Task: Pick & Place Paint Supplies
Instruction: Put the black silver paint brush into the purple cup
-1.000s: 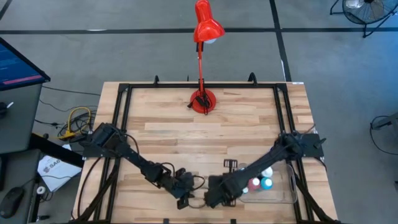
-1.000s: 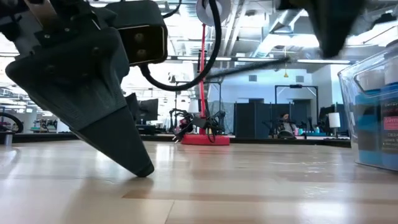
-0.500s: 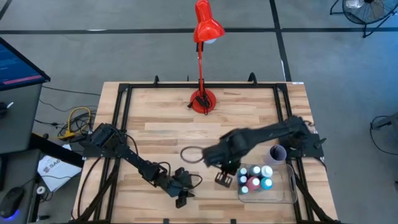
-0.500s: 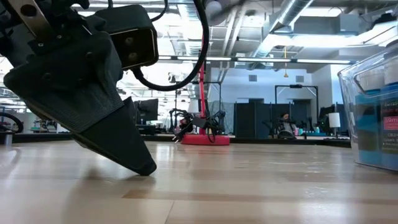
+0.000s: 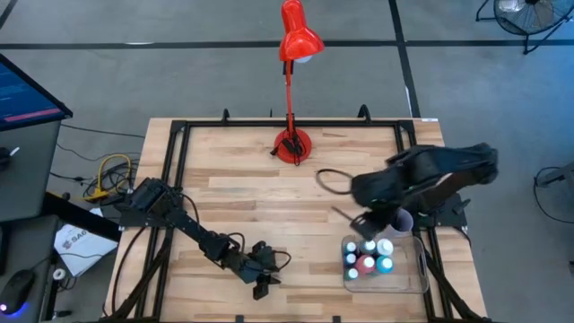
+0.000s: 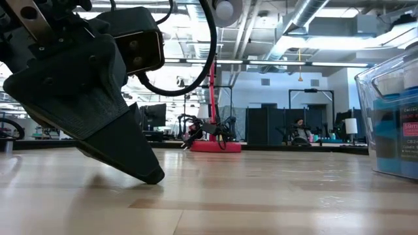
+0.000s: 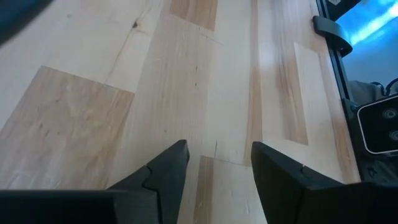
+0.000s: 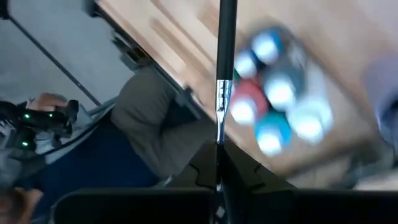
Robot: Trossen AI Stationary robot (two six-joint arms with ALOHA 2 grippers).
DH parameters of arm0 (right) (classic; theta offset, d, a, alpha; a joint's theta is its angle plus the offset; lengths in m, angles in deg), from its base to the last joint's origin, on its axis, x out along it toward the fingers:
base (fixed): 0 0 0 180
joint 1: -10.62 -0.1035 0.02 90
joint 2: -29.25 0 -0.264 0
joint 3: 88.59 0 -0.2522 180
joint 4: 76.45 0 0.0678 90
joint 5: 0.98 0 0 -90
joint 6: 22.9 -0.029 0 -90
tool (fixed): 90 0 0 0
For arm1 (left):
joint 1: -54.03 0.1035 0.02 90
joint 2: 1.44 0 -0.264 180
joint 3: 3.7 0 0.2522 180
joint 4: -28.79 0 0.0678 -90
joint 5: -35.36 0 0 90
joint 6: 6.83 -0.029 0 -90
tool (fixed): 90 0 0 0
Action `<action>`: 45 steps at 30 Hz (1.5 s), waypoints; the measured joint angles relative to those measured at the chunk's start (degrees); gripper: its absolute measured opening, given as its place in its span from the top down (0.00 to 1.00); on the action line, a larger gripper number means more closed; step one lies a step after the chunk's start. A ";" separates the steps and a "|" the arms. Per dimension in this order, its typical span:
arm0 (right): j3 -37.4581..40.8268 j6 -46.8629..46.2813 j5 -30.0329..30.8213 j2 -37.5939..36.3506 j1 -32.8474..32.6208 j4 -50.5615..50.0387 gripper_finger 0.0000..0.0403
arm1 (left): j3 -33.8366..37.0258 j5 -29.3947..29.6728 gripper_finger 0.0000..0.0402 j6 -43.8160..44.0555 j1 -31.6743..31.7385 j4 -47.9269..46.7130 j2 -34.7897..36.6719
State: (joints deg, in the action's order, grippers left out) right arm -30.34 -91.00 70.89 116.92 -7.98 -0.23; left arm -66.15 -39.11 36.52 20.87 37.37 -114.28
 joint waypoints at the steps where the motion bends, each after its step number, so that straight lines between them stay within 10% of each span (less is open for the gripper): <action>1: 2.94 -2.51 -1.38 -2.36 0.01 0.01 1.00 | 0.00 0.00 0.59 0.00 0.01 0.02 0.00; 20: 38.22 -47.46 -16.71 -38.86 -10.73 -0.04 1.00 | 0.03 0.59 0.59 -3.28 -0.31 1.44 -0.09; 45: 42.45 -29.30 -19.06 -33.47 -0.79 0.10 1.00 | 0.03 1.55 0.59 -4.11 -0.23 2.04 -0.11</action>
State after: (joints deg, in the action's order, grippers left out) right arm 12.11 -120.30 51.83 83.45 -8.77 -0.14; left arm -66.13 -37.56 32.41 20.64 39.41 -114.39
